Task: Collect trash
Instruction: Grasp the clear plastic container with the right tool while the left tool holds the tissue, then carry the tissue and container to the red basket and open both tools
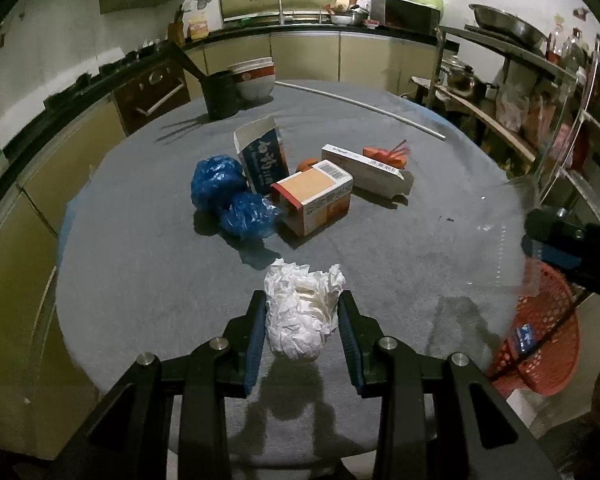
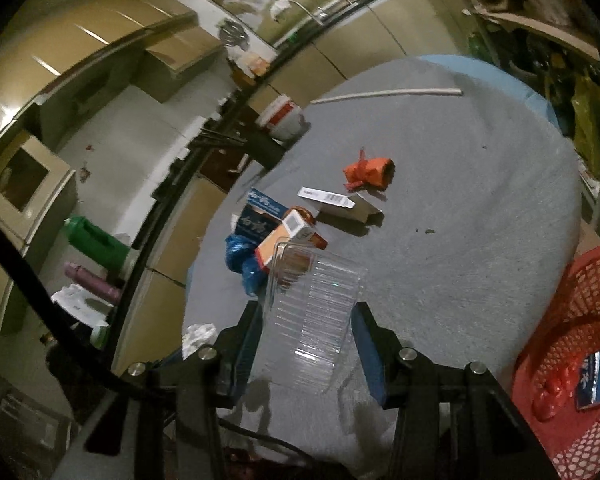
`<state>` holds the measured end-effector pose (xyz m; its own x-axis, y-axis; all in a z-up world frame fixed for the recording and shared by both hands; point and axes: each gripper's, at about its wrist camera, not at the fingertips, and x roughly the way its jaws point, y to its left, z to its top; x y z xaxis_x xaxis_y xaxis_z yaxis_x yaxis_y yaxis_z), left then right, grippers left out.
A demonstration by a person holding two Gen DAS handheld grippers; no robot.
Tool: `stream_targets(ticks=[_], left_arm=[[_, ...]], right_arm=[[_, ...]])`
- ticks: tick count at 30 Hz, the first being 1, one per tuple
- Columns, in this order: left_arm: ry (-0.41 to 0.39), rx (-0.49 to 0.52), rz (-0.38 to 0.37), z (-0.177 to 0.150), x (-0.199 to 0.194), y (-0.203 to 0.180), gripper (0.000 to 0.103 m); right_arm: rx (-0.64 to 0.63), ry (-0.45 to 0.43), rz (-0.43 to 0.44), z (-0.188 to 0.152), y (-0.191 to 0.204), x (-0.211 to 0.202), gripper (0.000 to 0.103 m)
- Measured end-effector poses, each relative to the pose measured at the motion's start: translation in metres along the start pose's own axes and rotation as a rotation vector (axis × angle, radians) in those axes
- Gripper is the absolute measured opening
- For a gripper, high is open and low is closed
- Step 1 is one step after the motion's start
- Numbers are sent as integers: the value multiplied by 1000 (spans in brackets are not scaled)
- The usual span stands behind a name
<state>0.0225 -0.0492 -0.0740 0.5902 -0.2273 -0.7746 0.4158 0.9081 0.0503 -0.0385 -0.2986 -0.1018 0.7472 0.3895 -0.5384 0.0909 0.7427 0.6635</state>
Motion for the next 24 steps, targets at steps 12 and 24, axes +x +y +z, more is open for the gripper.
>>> stream_targets(ticks=[12,24], left_arm=[[8,48,37,2,1,-15,37],[15,72,46,4,4,-25,37]], right_arm=[[-68,-24,4,-10,1,-13,49],[-64,-25,14,-11,-4,-15,49]])
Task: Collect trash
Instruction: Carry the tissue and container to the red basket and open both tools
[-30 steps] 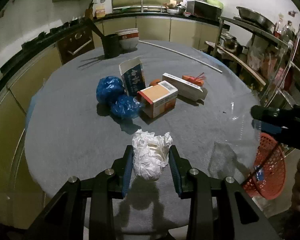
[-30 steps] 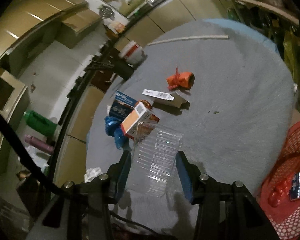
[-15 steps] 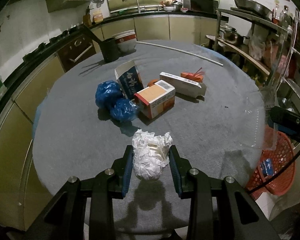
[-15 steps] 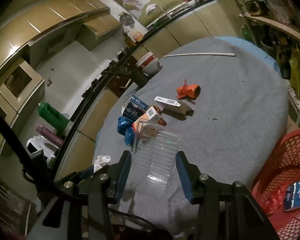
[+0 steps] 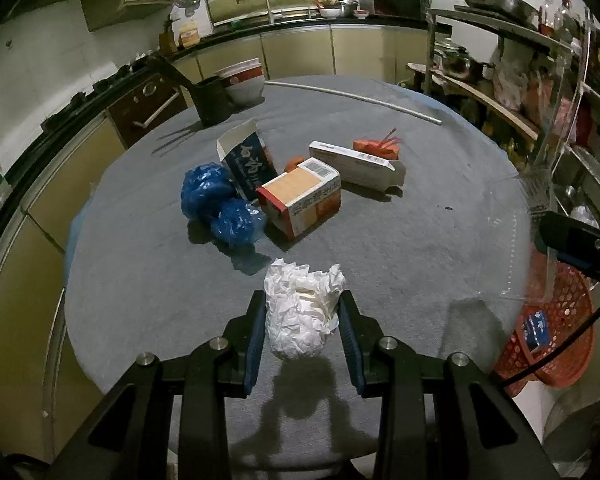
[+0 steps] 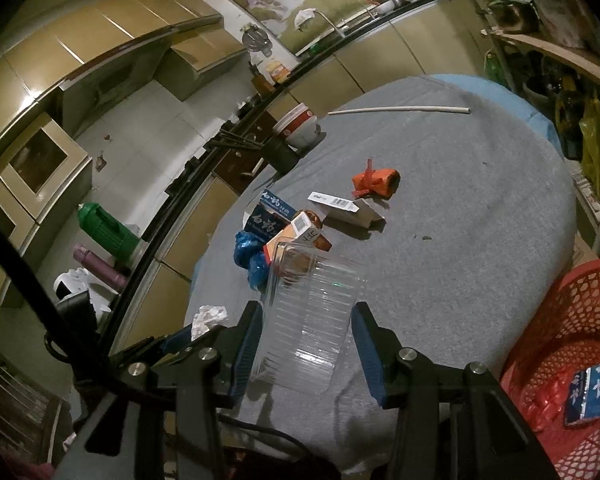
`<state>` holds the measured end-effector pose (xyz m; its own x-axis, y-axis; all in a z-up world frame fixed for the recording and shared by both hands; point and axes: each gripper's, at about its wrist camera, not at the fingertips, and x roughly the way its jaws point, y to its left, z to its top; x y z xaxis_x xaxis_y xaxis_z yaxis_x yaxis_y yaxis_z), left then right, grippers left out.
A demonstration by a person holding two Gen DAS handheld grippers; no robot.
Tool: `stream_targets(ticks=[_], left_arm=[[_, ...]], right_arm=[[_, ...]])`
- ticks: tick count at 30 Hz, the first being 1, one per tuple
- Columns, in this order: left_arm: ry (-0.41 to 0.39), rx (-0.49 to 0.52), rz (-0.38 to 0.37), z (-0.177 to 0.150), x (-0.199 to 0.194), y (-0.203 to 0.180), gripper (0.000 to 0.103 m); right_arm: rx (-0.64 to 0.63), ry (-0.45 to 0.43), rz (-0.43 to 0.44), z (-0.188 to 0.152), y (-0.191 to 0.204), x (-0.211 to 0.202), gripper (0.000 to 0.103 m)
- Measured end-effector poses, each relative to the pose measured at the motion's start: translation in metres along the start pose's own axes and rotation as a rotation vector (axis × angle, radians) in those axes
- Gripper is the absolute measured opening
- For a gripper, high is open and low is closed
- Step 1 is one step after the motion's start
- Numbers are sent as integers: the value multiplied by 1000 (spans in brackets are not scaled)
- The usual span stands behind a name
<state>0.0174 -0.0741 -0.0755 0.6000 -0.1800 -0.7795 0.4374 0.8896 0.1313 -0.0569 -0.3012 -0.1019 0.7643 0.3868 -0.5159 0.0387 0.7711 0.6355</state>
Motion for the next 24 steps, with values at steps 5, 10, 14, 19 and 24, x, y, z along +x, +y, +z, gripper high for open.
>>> stream_targets(ticks=[5,10,14,19,24], left_arm=[[3,12,2,1,1,-5,37],[5,28,5,2,2,-10,37],[6,40,3,4,2,-15,37],[5,60,4,5,1,-22,37],[2,82,-1,9,0,-32,37]], right_arm=[[7,-4,3,0,-5,-3,49],[14,-5,4,-2,-9,-5,49],[20,-9,6,-3,-13,-8,49],[29,-18,3,-3,-18,-14,49],[41,-33,-4,-6,-27,-25,49]])
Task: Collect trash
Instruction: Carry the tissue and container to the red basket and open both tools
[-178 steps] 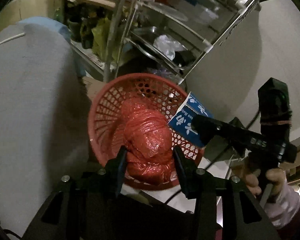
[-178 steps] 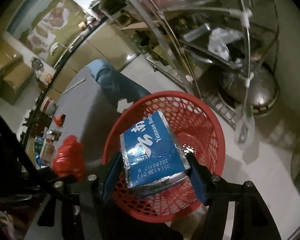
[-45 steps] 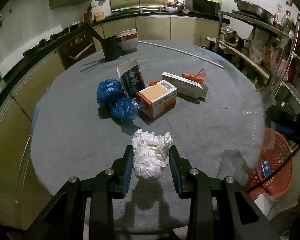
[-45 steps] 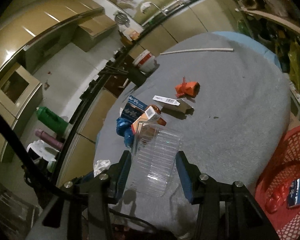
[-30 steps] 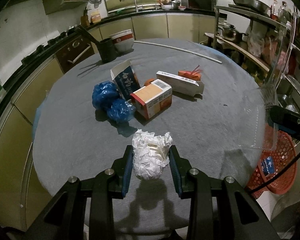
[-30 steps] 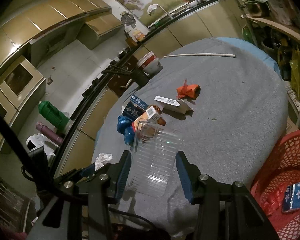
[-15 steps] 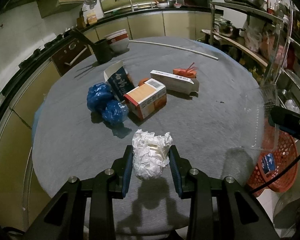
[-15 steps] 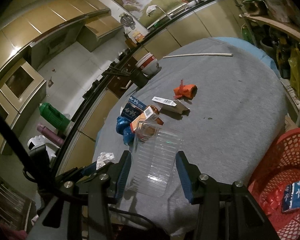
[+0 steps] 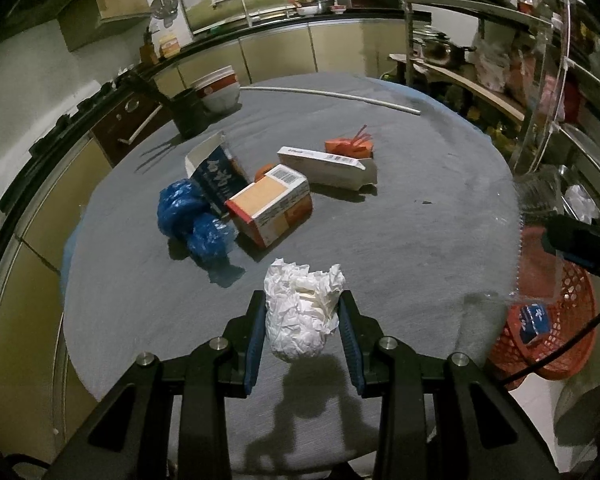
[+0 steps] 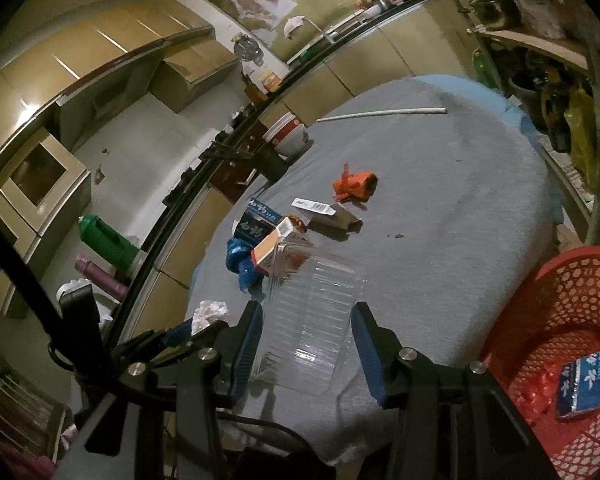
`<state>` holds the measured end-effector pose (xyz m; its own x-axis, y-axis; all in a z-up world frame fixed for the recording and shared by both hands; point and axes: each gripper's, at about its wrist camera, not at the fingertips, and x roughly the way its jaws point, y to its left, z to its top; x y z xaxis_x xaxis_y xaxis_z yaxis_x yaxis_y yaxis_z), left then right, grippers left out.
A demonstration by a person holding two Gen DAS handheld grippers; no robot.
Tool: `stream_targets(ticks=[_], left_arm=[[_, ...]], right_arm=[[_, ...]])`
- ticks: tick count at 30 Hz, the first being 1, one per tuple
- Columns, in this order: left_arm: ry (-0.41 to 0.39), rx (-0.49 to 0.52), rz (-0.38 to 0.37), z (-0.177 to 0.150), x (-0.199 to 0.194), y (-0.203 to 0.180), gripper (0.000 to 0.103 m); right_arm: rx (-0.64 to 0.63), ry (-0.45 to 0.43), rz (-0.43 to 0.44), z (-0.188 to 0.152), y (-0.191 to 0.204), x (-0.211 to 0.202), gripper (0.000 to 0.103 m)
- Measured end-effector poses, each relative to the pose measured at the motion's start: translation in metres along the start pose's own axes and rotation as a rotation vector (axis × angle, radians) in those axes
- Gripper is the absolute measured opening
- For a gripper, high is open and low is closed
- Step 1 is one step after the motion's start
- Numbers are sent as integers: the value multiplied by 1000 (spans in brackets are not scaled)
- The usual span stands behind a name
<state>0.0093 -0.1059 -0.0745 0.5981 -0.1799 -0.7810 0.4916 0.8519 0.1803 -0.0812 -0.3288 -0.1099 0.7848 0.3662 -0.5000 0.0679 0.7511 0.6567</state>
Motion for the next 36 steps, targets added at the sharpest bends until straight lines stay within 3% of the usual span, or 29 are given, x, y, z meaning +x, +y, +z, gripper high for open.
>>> stream_targets(ticks=[4,10,16,20,24,27,30,33,36], left_arm=[[-3,31,-28,4,0,-12,37],[11,93,-225,14,4,-49,37],[39,208,-436,24,8,-116,37],[64,280,-546,28,11,-161,38],[115,329,-600,30,18,-194,41],[151,338,-608,28,25,-208,53],[163,321,-620,28,27,-208,63],[163,292,-628,30,28,-199,64],[157,261,-619,32,28,-184,64]], right_arm=[[19,-18,-23,-2,-13,-14,49],[108,-83,-120,-10,-58,-56,49],[261,-165,-259,-32,-119,-115,49],[353,-196,-300,-46,-147,-137,49],[406,-207,-320,-52,-164,-146,52],[440,-203,-340,-55,-173,-147,53],[491,-200,-319,-54,-180,-146,60],[492,-223,-296,-52,-178,-147,68],[475,-236,-300,-49,-172,-147,68]])
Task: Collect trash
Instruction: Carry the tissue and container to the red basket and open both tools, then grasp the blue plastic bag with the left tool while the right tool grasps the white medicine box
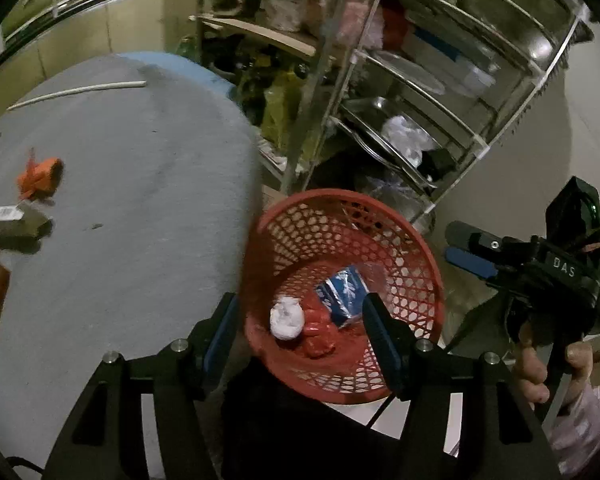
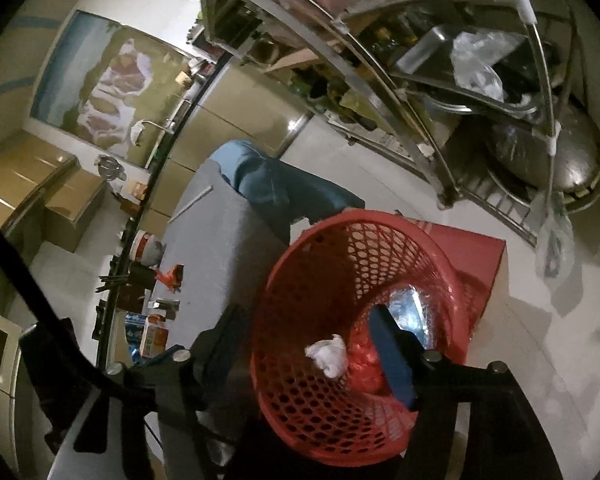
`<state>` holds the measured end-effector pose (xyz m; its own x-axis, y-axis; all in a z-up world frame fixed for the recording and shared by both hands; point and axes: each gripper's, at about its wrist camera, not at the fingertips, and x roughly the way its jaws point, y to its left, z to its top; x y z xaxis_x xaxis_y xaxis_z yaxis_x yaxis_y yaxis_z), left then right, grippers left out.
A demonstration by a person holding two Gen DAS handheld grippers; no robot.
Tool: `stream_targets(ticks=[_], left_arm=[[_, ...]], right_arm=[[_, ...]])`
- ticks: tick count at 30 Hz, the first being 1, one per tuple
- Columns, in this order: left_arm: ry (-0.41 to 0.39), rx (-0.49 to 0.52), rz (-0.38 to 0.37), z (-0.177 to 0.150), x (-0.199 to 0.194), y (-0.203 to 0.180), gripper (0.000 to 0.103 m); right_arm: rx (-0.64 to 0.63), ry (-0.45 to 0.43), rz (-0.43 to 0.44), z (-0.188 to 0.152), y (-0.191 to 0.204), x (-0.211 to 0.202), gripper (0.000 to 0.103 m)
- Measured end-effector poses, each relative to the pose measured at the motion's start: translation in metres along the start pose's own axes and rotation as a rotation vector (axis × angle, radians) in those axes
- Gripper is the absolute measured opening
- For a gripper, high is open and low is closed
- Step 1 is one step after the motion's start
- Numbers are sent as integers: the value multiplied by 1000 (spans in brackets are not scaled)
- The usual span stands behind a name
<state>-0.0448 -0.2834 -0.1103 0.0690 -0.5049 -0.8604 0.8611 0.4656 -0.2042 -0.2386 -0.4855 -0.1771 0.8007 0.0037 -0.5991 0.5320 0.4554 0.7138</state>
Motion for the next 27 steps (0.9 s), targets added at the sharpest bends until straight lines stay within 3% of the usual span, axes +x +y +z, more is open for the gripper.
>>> stream_targets(ticks=[8,19,27], left_arm=[[-38,-105,101,-38,-33,52,64],[-133,-421,302,-126,-104,170,64],[-213,-574,394,-130,-145,247,69]], right_arm=[[-82,18,61,-4,37,15,68],[-255,162,153,-34,122,72,68],[-350,247,173,-67,158,92,68]])
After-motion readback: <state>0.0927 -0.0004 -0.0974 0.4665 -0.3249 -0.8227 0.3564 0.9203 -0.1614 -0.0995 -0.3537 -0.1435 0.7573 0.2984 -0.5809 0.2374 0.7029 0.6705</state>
